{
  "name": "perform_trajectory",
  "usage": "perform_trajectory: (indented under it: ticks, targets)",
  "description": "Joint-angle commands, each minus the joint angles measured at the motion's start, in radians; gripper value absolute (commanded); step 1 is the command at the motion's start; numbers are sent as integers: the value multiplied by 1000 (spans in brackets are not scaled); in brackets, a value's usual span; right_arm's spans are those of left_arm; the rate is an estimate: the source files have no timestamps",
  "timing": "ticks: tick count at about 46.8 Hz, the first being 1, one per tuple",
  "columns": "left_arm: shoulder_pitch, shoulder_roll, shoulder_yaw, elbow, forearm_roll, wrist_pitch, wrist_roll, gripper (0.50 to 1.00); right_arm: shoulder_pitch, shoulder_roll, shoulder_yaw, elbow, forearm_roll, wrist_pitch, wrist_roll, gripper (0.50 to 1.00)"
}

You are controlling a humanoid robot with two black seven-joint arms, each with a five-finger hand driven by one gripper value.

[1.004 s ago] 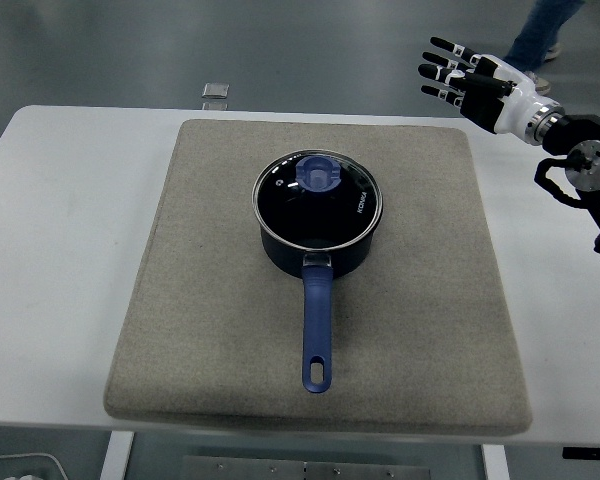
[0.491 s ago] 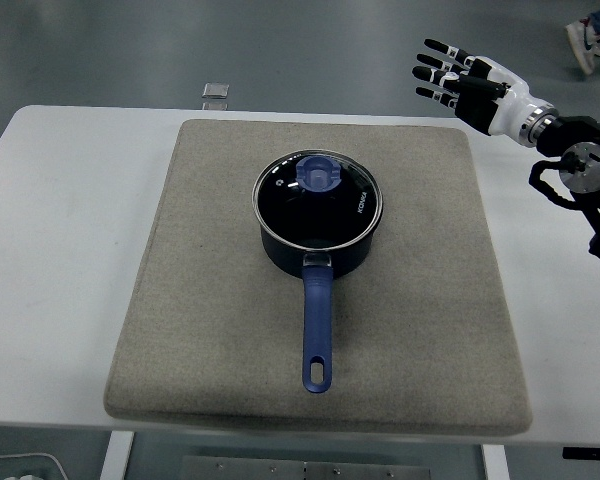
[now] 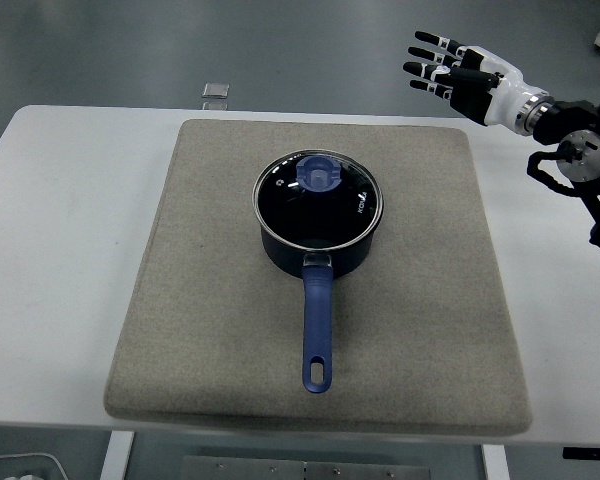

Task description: Lift the pot lid and place it to the right of the pot.

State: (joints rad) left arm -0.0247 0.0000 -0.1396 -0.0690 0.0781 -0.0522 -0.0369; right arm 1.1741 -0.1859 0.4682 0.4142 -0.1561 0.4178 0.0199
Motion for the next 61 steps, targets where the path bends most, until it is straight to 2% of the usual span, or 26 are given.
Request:
perform_trajectory:
  ticks: [1,10,22,39,53,61]
  targets:
    - [0,0,0,0,0,0,0,1000,4,-4,0,49,-37,4,2,944]
    - [0,0,0,0,0,0,0,1000,16,-15,0,120,-141,4,0,942]
    - [0,0,0,0,0,-1,0,1000,87,-40,-46,210,-333,4,5,940]
    - [0,0,0,0,0,0,0,1000,265,-67,-335,314,-410,6,8,940]
    - [0,0,0,0,-1,0,0,1000,378,-86,-444,442,-608,6,8,940]
    - [0,0,0,0,0,0,0,1000,450,-84,-545,508,-660,7,8,940]
